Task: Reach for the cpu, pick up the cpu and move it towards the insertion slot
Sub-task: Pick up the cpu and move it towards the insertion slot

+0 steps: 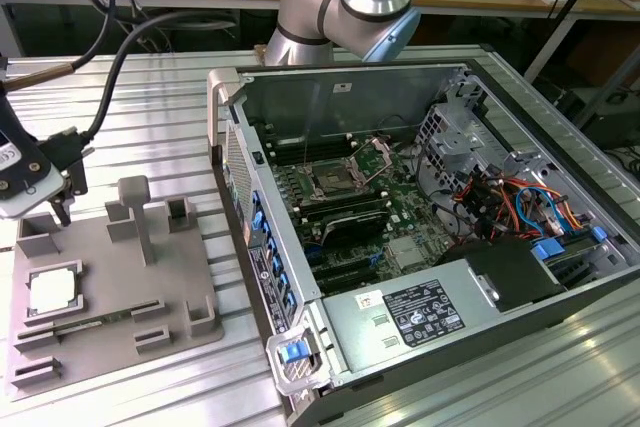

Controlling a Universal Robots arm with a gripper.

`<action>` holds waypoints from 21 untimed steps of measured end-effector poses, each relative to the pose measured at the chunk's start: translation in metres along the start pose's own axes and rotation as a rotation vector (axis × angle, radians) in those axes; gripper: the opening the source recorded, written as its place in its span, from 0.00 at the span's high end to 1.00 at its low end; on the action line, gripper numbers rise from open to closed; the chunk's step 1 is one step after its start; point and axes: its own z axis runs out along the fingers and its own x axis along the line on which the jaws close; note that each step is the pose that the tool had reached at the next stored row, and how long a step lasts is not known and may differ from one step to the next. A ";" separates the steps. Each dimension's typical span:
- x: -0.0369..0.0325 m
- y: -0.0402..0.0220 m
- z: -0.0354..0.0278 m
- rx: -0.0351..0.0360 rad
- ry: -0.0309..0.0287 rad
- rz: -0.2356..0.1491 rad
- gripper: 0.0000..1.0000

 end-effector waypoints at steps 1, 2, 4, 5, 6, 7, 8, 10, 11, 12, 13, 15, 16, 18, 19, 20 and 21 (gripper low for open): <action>0.0000 0.0000 0.0000 0.0001 0.0000 0.000 0.27; 0.0000 0.0000 0.0001 0.0000 0.0001 0.000 0.27; 0.0000 0.0000 0.0004 0.0000 -0.0001 0.000 0.27; 0.0000 0.0000 0.0004 0.0000 -0.0001 0.000 0.27; 0.0000 0.0000 0.0004 -0.0001 -0.0001 0.000 0.27; 0.0000 0.0000 0.0004 0.0000 -0.0001 0.000 0.27; 0.0000 0.0000 0.0004 0.0000 -0.0001 0.000 0.27; 0.0000 0.0000 0.0004 0.0000 -0.0001 0.000 0.27; 0.0000 0.0000 0.0005 -0.0001 -0.0001 0.000 0.27; 0.0000 0.0000 0.0006 -0.0001 -0.0002 0.000 0.27; 0.0000 0.0000 0.0007 0.0000 -0.0001 0.000 0.27; 0.0000 0.0000 0.0018 -0.0001 -0.0004 0.000 0.27; 0.0001 -0.0001 0.0029 0.0000 -0.0002 0.000 0.27; 0.0004 -0.0008 0.0068 -0.0001 -0.0002 0.000 0.27; 0.0005 -0.0009 0.0082 -0.0001 -0.0002 0.000 0.27; 0.0005 -0.0011 0.0096 0.0000 -0.0001 0.000 0.27; 0.0006 -0.0014 0.0120 0.0000 -0.0002 0.001 0.27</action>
